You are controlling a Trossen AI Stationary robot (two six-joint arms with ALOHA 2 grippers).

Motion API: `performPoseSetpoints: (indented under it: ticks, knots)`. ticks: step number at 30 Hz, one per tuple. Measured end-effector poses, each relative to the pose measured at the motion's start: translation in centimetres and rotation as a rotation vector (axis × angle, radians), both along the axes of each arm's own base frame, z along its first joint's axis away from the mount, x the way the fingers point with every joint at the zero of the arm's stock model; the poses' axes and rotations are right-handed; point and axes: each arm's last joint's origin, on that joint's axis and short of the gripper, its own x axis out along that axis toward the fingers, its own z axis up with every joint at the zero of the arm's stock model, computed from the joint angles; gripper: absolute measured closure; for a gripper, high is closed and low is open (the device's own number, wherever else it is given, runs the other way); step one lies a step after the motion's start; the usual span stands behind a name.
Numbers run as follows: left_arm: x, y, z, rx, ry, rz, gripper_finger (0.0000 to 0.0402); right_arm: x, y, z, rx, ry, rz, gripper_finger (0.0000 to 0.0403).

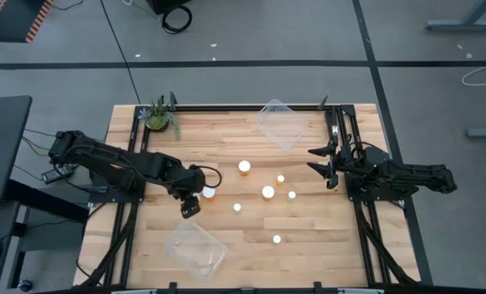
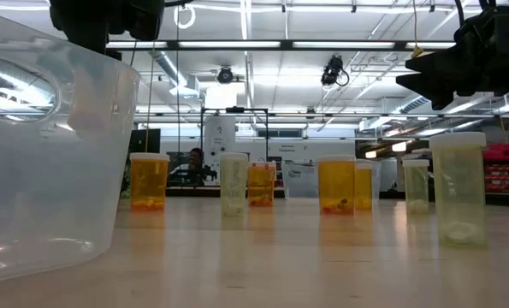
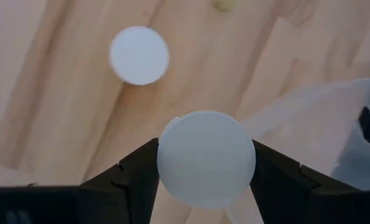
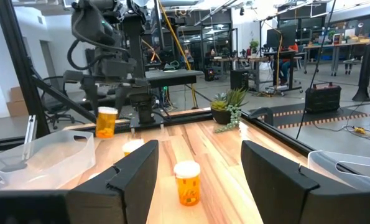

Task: Pick and place medicine bottles into bin by pill shape (circle, oval)
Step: Put the orange capsule bottle into the bottom transparent bin

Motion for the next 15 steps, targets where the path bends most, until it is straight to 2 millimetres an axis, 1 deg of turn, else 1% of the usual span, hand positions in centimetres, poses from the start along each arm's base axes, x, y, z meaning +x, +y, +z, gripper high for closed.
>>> performPoseSetpoints:
  ticks: [7,12,15]
  knots:
    - [0.4,-1.8,0.4,-0.047,-0.081,-0.015,0.0168,0.0,0.0,0.0,0.000,0.000,0.000,0.0166]
    - [0.4,-3.4,0.7,-0.096,-0.131,-0.011,0.0175,0.0,0.0,0.0,0.000,0.000,0.000,0.0166]
    - [0.2,-4.3,0.7,-0.121,-0.130,-0.004,0.0178,0.0,0.0,0.0,0.000,0.000,0.000,0.0166]
